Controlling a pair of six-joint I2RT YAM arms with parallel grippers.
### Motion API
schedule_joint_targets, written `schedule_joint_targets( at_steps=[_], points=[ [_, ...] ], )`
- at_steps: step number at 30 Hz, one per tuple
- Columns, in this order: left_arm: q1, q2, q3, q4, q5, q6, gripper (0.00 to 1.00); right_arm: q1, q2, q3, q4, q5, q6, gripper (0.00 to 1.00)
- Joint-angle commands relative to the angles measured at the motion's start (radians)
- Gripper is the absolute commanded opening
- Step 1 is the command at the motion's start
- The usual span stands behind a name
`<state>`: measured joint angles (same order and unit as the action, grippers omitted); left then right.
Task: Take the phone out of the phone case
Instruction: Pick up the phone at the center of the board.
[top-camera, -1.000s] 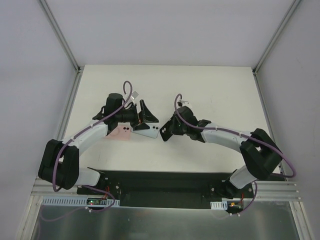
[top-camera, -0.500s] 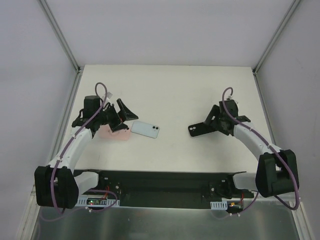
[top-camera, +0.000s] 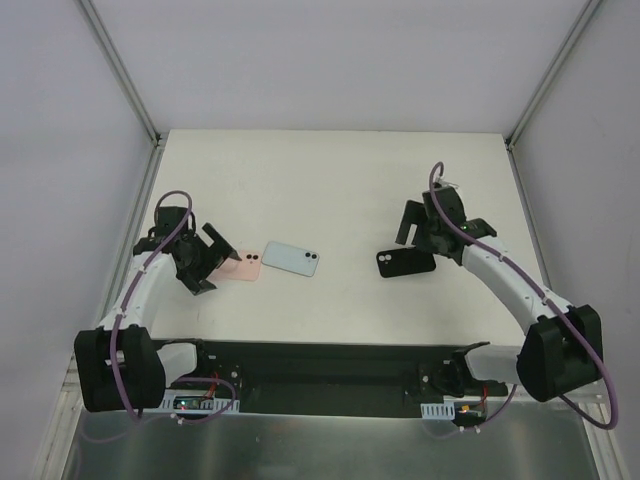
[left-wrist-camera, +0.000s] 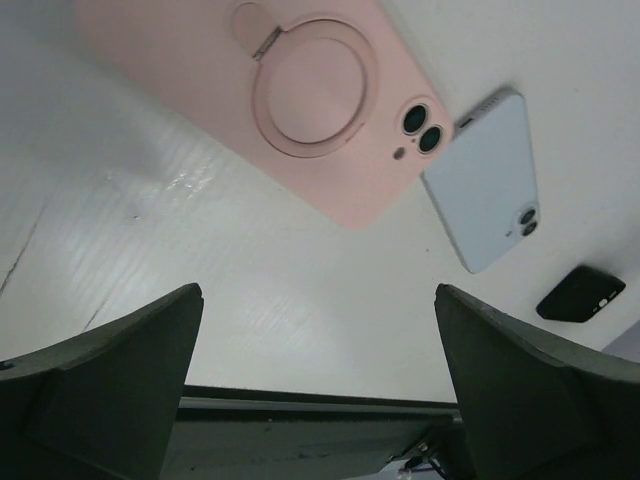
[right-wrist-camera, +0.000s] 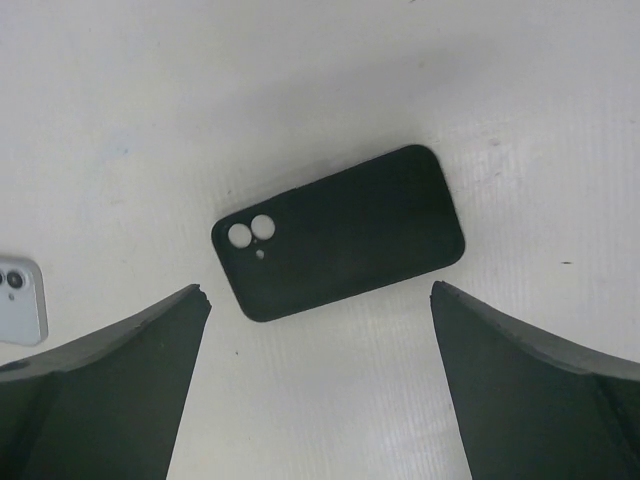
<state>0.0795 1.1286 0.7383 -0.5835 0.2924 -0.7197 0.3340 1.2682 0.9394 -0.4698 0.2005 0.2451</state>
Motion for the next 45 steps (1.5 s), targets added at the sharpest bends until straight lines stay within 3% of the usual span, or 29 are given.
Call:
schedule_joint_targets(
  at_steps=[1,10,15,28,45],
  points=[
    [0.003,0.052,0.029,-0.114,-0.122,-0.096,0.99,0.086,0.042,0.032,-0.023,-0.007,-0.018,0.97],
    [0.003,0.393,0.309,-0.229,-0.234,-0.21,0.99,0.172,0.054,0.026,-0.016,-0.009,0.003,0.97],
    [-0.012,0.496,0.365,-0.242,-0.268,-0.253,0.99,0.175,0.001,-0.007,-0.029,0.004,0.002,0.97],
    [-0.076,0.599,0.418,-0.286,-0.34,-0.38,0.99,0.174,-0.069,-0.074,-0.035,0.0,0.01,0.97],
    [-0.129,0.654,0.357,-0.245,-0.378,-0.503,0.99,0.174,-0.132,-0.108,-0.066,0.013,-0.003,0.97]
  ],
)
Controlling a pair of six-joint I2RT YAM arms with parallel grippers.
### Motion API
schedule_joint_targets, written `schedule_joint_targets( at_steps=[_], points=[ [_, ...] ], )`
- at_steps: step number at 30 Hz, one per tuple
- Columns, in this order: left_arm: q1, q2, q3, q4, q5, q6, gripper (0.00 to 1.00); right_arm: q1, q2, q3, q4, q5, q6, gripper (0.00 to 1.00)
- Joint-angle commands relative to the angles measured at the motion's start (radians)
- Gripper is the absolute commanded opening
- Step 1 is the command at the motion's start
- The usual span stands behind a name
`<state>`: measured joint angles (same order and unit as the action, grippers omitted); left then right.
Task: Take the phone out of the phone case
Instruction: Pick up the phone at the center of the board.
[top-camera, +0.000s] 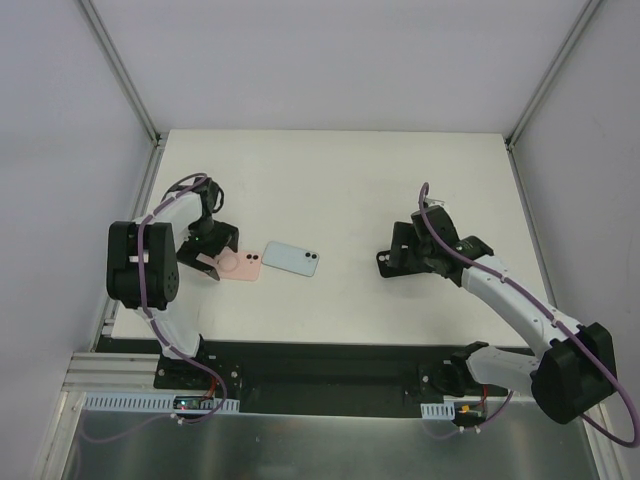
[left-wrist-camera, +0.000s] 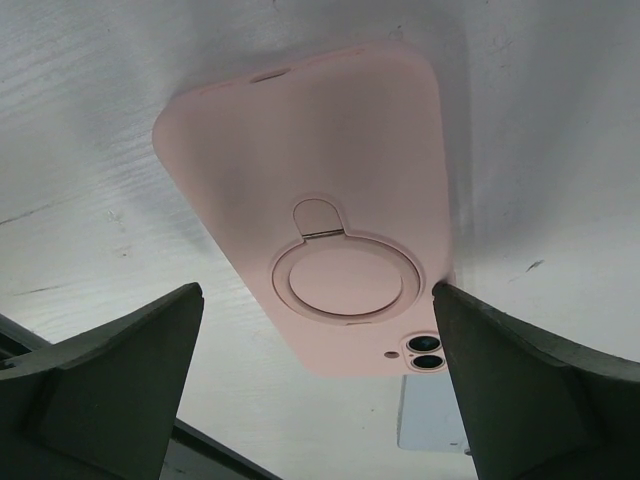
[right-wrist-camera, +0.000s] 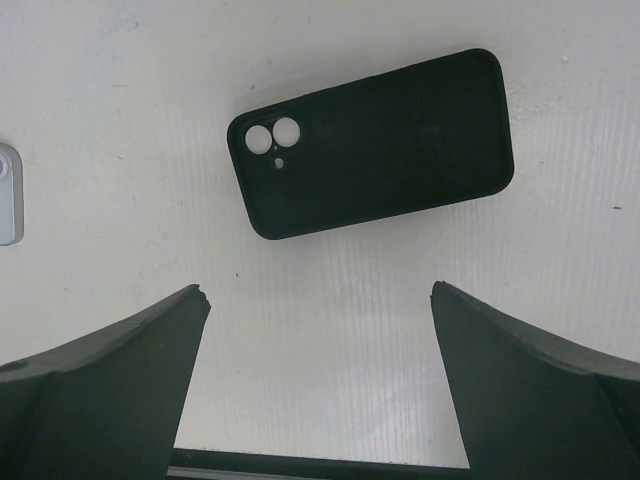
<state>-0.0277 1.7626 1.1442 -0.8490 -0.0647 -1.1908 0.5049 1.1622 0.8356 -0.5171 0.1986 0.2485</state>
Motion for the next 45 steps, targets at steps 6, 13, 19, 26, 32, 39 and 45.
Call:
schedule_joint_targets(
  at_steps=[6,13,19,26,32,39,45],
  points=[
    [-0.021,-0.035,-0.09,0.083,-0.001,0.042,0.99,0.004,-0.025,-0.004,-0.018,0.001,-0.005,0.98],
    [-0.021,-0.048,-0.164,0.139,0.057,0.046,0.99,0.004,-0.029,-0.007,-0.011,-0.018,-0.011,0.98],
    [-0.067,-0.034,-0.12,0.22,0.088,0.126,0.99,0.004,-0.042,-0.018,-0.014,-0.018,-0.011,0.97],
    [-0.11,0.07,-0.026,0.219,0.091,0.181,0.99,0.004,-0.096,-0.036,-0.04,0.004,-0.014,0.97],
    [-0.138,0.115,0.043,0.219,0.1,0.316,0.99,0.003,-0.118,-0.055,-0.055,0.018,-0.011,0.98],
    [-0.236,0.132,0.085,0.202,0.079,0.536,0.99,0.003,-0.107,-0.05,-0.046,0.001,0.005,0.98],
    [-0.242,0.041,-0.024,0.223,0.046,0.524,0.99,0.003,-0.108,-0.052,-0.046,-0.008,0.008,0.98]
  ],
)
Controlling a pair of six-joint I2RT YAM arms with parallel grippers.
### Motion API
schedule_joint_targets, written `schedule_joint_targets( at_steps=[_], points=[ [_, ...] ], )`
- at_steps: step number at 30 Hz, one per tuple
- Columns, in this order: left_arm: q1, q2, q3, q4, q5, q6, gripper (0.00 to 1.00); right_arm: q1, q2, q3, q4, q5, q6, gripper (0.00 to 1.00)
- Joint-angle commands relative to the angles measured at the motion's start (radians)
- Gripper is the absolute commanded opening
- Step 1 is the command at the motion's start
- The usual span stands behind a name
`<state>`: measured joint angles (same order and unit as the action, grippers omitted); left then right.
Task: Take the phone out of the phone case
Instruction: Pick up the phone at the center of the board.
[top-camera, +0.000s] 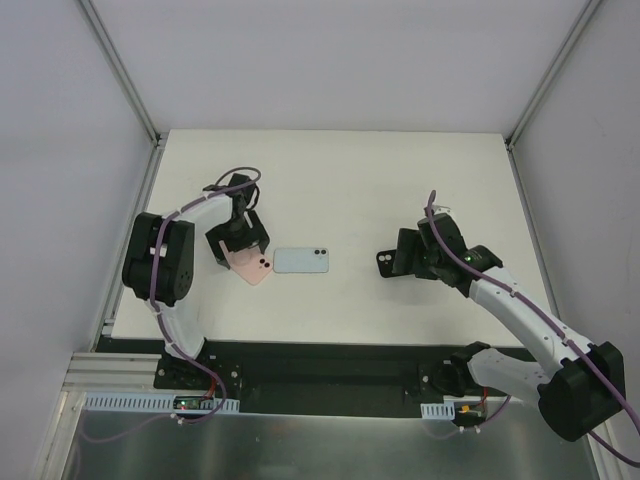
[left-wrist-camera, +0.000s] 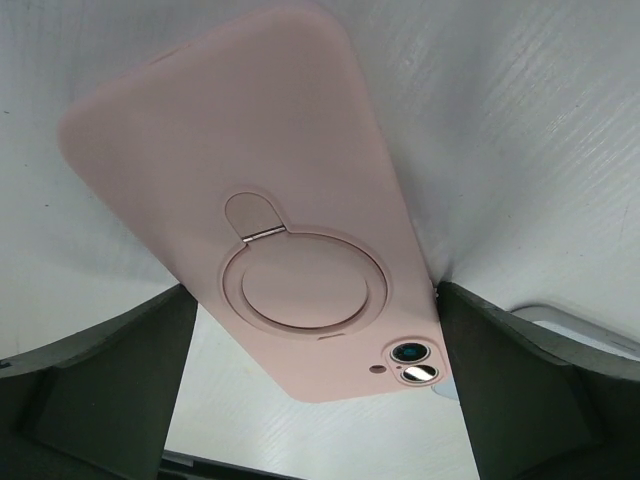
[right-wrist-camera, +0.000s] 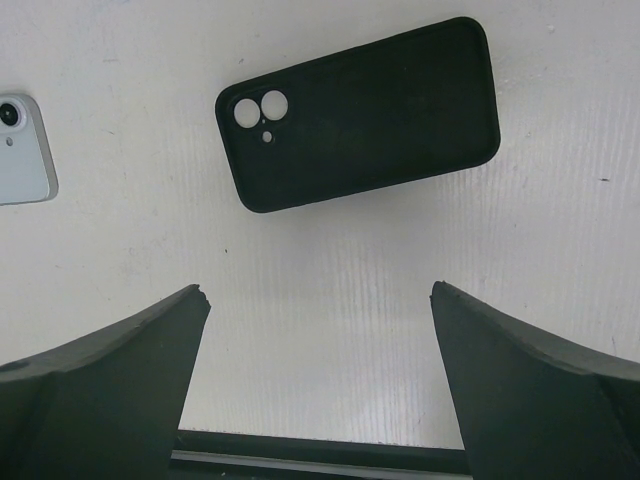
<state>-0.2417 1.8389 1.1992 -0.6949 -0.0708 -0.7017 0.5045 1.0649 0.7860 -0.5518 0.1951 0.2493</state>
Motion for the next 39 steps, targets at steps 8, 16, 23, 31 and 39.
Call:
schedule_joint_targets(
  at_steps=[8,16,23,31,39],
  points=[
    [-0.021,-0.086,-0.148,0.136,0.111,-0.061,0.99,0.003,-0.039,-0.017,-0.025,0.003,0.013,0.98],
    [-0.005,-0.066,-0.161,0.14,0.077,-0.222,0.99,0.003,-0.062,-0.033,-0.037,0.007,0.019,0.98],
    [-0.007,0.006,-0.124,0.152,0.097,-0.262,0.95,0.003,-0.069,-0.028,-0.049,0.01,0.013,0.98],
    [-0.018,-0.085,-0.132,0.164,0.112,-0.188,0.61,0.005,-0.062,-0.013,-0.05,-0.025,0.019,0.97],
    [-0.018,-0.297,-0.098,0.167,0.204,-0.03,0.5,0.005,-0.039,0.05,0.059,-0.259,0.119,0.97]
  ],
)
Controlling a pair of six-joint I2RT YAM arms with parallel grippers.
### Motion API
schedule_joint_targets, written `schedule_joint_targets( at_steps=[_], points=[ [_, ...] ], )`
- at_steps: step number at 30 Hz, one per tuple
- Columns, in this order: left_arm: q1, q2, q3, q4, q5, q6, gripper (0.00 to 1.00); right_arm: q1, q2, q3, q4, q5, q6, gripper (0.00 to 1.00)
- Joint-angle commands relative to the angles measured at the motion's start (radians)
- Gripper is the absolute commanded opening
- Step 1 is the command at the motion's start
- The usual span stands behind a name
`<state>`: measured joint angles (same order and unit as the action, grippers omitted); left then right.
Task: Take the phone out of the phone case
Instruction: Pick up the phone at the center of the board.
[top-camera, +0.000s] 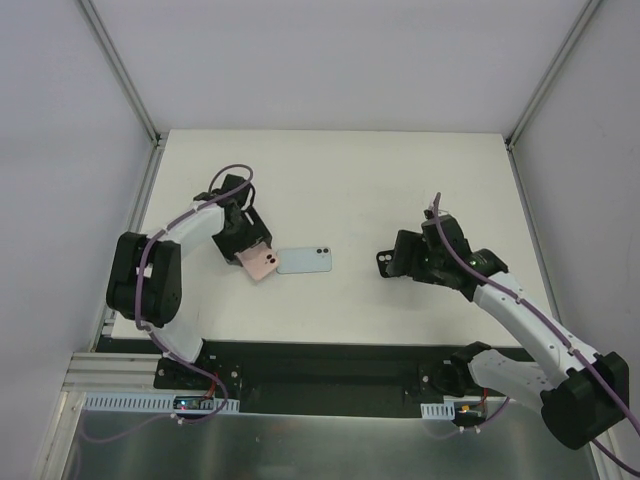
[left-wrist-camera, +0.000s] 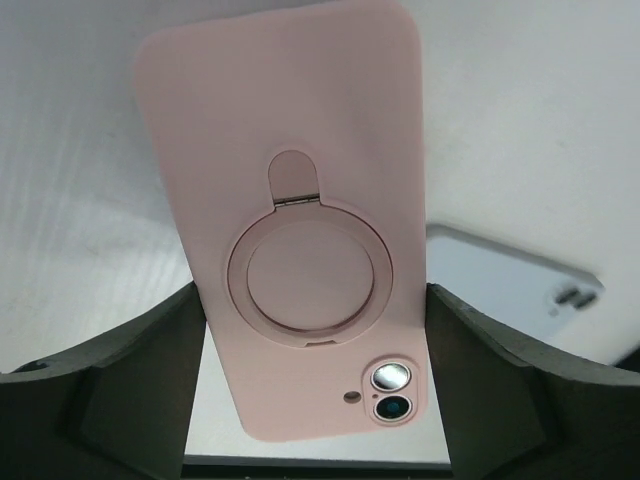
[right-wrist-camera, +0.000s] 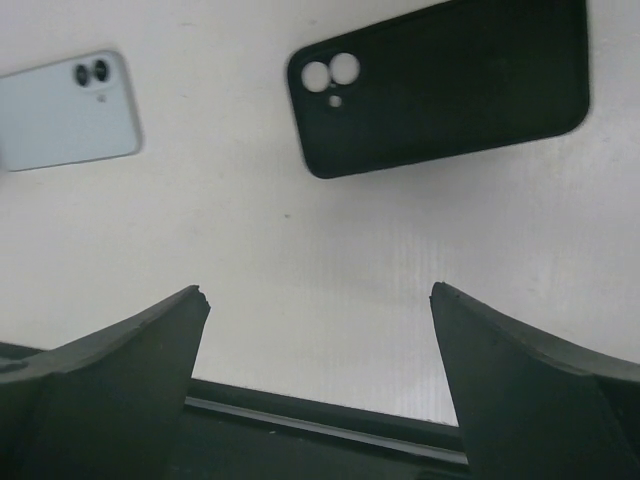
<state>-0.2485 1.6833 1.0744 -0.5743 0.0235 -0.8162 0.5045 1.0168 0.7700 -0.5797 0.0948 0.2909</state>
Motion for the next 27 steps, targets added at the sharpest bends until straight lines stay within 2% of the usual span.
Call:
schedule_joint_targets(
  at_steps=[1,3,8,14,18,21,25,27],
  points=[
    [-0.011,-0.154,0.032,0.045,0.145,0.091,0.5,0.006,0.015,0.071,0.113,-0.223,0.112,0.97],
    [-0.011,-0.178,0.044,0.048,0.182,0.104,0.5,0.025,0.035,0.08,0.194,-0.3,0.148,0.97],
    [-0.017,-0.214,0.064,0.051,0.26,0.107,0.49,0.109,0.107,0.155,0.337,-0.366,0.253,0.97],
    [-0.029,-0.215,0.047,0.074,0.3,0.077,0.49,0.276,0.354,0.279,0.463,-0.377,0.401,0.96],
    [-0.035,-0.229,0.036,0.08,0.322,0.071,0.49,0.328,0.486,0.365,0.546,-0.392,0.468,0.93],
    [-0.035,-0.252,0.032,0.08,0.332,0.072,0.49,0.344,0.577,0.397,0.613,-0.438,0.519,0.89],
    [-0.037,-0.277,0.022,0.08,0.346,0.075,0.5,0.356,0.654,0.426,0.665,-0.455,0.56,0.74],
    [-0.037,-0.289,0.018,0.08,0.348,0.077,0.5,0.361,0.686,0.442,0.675,-0.455,0.567,0.7]
  ],
)
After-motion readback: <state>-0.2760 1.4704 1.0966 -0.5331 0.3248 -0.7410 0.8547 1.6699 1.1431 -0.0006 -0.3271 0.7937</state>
